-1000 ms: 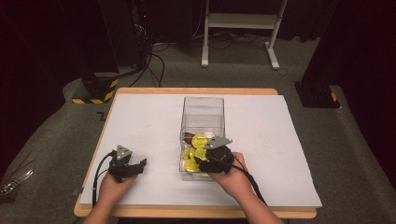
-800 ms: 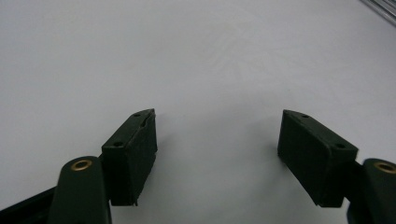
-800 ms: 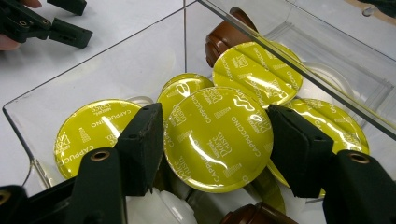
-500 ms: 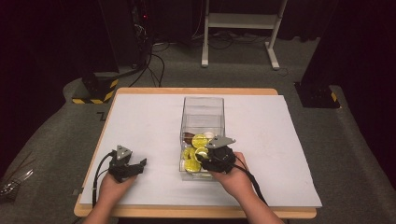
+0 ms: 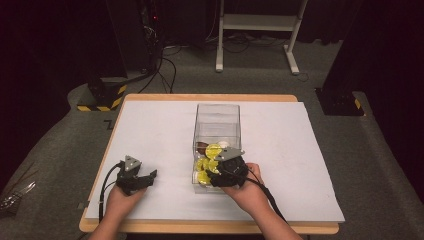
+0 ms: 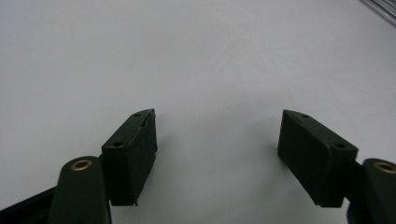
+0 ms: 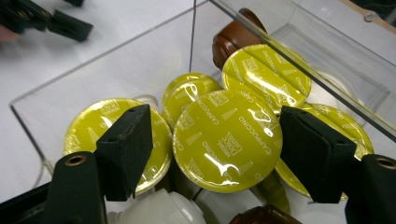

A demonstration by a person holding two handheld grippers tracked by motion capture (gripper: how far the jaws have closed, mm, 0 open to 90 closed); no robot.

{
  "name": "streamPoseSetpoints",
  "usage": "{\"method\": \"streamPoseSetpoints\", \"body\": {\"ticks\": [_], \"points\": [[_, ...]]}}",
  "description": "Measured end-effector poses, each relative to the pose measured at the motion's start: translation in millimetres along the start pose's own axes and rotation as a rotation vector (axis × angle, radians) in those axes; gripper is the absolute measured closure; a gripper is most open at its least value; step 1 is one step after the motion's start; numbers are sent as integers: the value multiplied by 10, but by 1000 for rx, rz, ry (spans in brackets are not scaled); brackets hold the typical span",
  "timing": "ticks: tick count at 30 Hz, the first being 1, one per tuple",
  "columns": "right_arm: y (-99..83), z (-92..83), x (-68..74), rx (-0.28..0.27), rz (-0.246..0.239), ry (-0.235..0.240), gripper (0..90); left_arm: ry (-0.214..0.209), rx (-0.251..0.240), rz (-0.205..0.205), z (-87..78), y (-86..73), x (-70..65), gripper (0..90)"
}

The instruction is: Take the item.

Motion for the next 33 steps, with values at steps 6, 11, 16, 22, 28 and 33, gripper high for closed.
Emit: {"method": "streamPoseSetpoints", "body": {"ticks": [6,11,16,22,28,33], "points": [[-7,16,4,21,-10,-8,313,0,0,1,0,0,0,285],[-7,15,-26,38,0,-21,339,0,0,1,-1,0,0,285],[-10,20,-58,54,6,-16,361,0,0,0,0,0,0,285],[-6,18,-49,62,-5,-18,386,-1,0,0,0,0,0,285],[6,-27,-64,15,-3,-20,532,-1,0,0,0,0,0,285],[-29,-7,-78,23,15,-12,454,-1,0,0,-1,0,0,285]]}}
Point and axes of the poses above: each handheld gripper's, and its own axes: z roughly forward along the jaws, y roughly out of its top, x roughly to its left, the point moved 7 cm from there along z, roughly forward along the jaws, and after that the axes turned 1 degree about y, right-handed, at the moved point
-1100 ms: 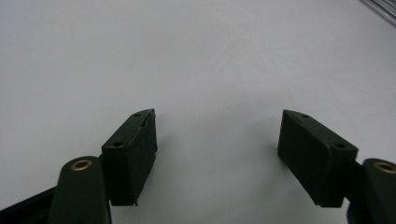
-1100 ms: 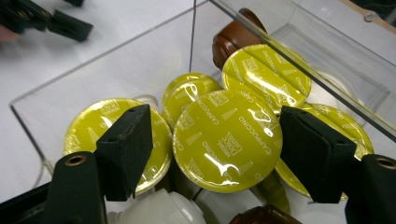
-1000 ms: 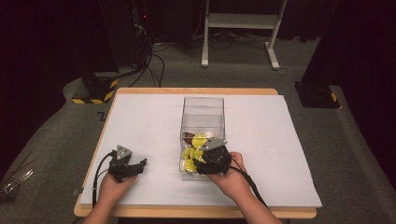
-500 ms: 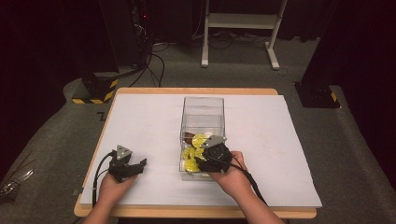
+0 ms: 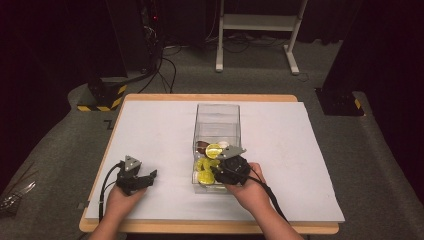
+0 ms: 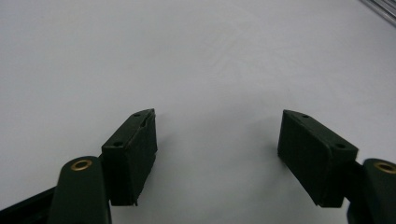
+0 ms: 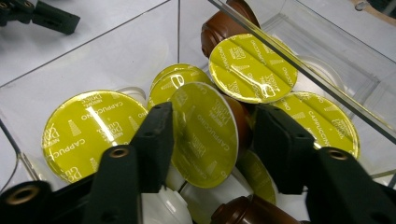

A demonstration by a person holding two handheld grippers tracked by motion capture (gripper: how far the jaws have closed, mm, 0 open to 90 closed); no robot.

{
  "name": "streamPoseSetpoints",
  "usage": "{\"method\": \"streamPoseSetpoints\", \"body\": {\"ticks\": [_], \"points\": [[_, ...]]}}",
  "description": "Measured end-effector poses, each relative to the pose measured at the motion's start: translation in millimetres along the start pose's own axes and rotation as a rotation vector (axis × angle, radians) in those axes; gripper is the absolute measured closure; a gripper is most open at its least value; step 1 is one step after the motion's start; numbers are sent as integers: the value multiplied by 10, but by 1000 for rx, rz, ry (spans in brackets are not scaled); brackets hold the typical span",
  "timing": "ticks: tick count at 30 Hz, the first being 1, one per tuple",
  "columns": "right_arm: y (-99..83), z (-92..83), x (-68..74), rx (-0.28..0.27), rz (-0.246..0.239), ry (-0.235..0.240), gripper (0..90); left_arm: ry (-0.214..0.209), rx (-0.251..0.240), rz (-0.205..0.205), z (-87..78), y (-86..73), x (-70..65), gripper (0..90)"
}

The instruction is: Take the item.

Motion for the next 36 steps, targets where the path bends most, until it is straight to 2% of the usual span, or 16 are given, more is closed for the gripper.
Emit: {"method": "streamPoseSetpoints", "body": {"ticks": [3,7,10,13,16,18,19,21,29,33,36], "points": [[5,-7,16,-9,6,13,393,0,0,0,0,0,0,285],[29,-18,41,-18,3,7,311,0,0,0,0,0,0,285],[49,-9,64,-8,-6,0,267,0,0,0,0,0,0,285],[47,28,75,21,-15,-12,267,-1,0,-1,0,0,0,284],[39,45,76,50,-25,-12,331,-2,-1,-3,1,1,-2,282],[41,47,71,51,-27,-6,373,-2,0,-2,0,1,-2,281],[40,40,70,49,-25,-6,431,-3,0,-2,0,0,-2,281],[38,27,71,44,-31,-16,491,-3,0,-2,0,0,-2,280],[6,-40,75,9,-42,10,597,-3,-6,-11,5,4,-9,280],[-6,-58,91,-2,-65,6,609,-2,-7,-11,5,3,-10,280],[-13,-74,84,-14,-64,7,616,-3,-5,-9,4,3,-8,280]]}}
Point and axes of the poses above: each handheld gripper's, and its own axes: z roughly forward along the jaws, y roughly out of its top, x roughly to its left, the point moved 7 cm from there along z, roughly forward along the jaws, and after that the axes turned 1 degree about y, right-handed, at the moved point
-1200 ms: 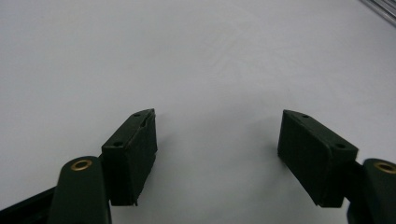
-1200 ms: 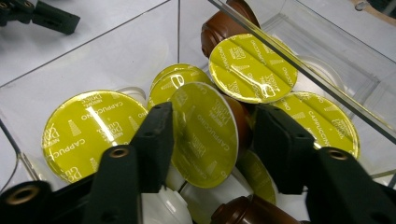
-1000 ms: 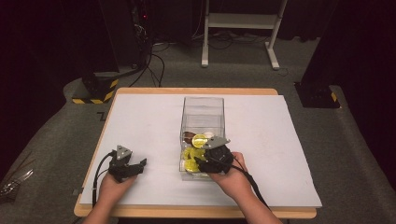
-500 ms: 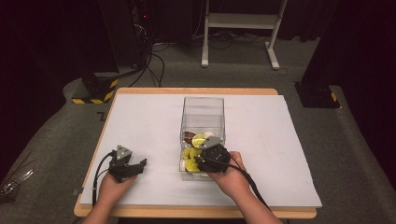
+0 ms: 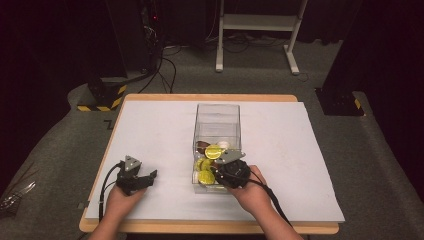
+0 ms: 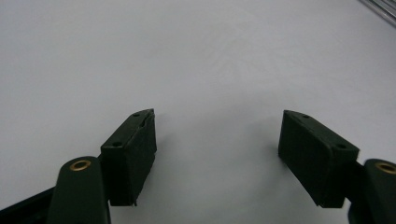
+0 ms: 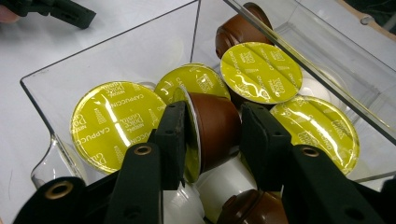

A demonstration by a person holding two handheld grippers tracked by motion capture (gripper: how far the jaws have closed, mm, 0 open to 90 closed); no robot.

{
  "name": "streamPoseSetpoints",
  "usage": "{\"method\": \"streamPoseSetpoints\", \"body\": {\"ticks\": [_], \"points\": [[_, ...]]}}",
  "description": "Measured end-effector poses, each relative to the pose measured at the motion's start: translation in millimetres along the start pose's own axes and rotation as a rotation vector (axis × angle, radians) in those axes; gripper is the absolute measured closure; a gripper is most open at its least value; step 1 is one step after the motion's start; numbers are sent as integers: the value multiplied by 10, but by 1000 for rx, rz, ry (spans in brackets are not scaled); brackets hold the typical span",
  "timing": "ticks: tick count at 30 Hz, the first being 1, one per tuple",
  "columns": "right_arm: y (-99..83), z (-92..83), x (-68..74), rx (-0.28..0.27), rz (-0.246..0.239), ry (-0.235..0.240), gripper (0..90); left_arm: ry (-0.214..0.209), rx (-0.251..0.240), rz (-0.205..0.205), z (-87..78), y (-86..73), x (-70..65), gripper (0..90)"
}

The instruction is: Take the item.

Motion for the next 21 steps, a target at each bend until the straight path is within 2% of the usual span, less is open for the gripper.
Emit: {"method": "streamPoseSetpoints", "body": {"ticks": [9,21], "points": [[-5,-53,-18,-33,9,-9,628,0,-1,-2,1,1,-1,280],[-24,-70,-26,-39,8,0,628,1,2,2,-2,-2,2,280]]}}
Point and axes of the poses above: each handheld gripper's, and its own axes: z roughly forward along the jaws, y roughly out of its top, x roughly to its left, the point moved 7 cm from there along z, roughly forward along the jaws, and after that the axes turned 1 degree about y, right-handed, at the moved point
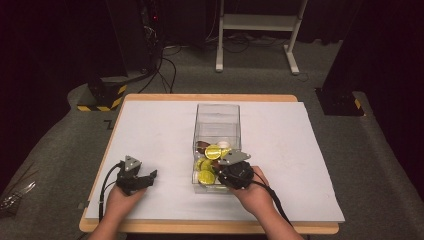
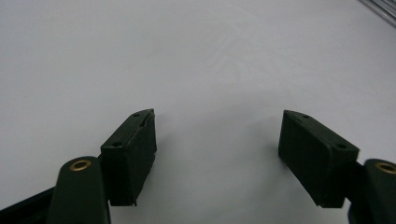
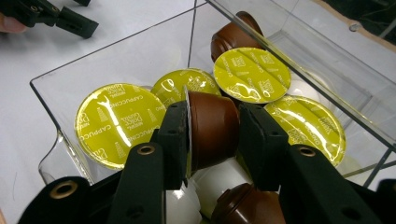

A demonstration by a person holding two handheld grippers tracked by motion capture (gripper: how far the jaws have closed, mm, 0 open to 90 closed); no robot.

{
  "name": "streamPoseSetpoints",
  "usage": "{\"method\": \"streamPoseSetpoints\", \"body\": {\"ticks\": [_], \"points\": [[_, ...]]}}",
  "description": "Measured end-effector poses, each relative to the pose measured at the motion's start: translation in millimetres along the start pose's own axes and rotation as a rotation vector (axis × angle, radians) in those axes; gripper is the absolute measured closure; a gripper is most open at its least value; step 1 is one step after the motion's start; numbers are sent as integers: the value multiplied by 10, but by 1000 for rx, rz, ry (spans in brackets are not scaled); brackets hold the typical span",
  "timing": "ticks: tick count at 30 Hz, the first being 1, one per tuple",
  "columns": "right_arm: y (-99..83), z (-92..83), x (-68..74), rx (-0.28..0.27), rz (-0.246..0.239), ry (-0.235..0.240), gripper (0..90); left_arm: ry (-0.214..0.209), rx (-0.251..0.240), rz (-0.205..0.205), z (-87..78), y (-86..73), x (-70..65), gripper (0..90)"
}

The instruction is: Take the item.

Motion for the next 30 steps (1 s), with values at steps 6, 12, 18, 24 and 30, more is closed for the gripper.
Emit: {"method": "streamPoseSetpoints", "body": {"ticks": [6,12,18,24,30], "points": [[1,81,-7,44,3,11,492,0,2,3,-1,-1,1,280],[12,137,-11,73,48,54,536,-1,-4,-4,2,3,-3,280],[10,134,-10,76,37,64,586,-1,-2,0,1,2,1,280],[42,39,-6,14,30,52,633,0,0,1,0,0,1,280],[32,24,18,-1,20,39,636,-1,-2,-2,1,1,-2,280]]}}
Point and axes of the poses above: each handheld gripper's, and its own axes: z roughly forward along the jaws, y roughly out of its top, x roughly to its left, the point moved 7 cm from there along z, roughly forward along the jaws, and after that the axes turned 1 degree about y, right-handed, at the moved point
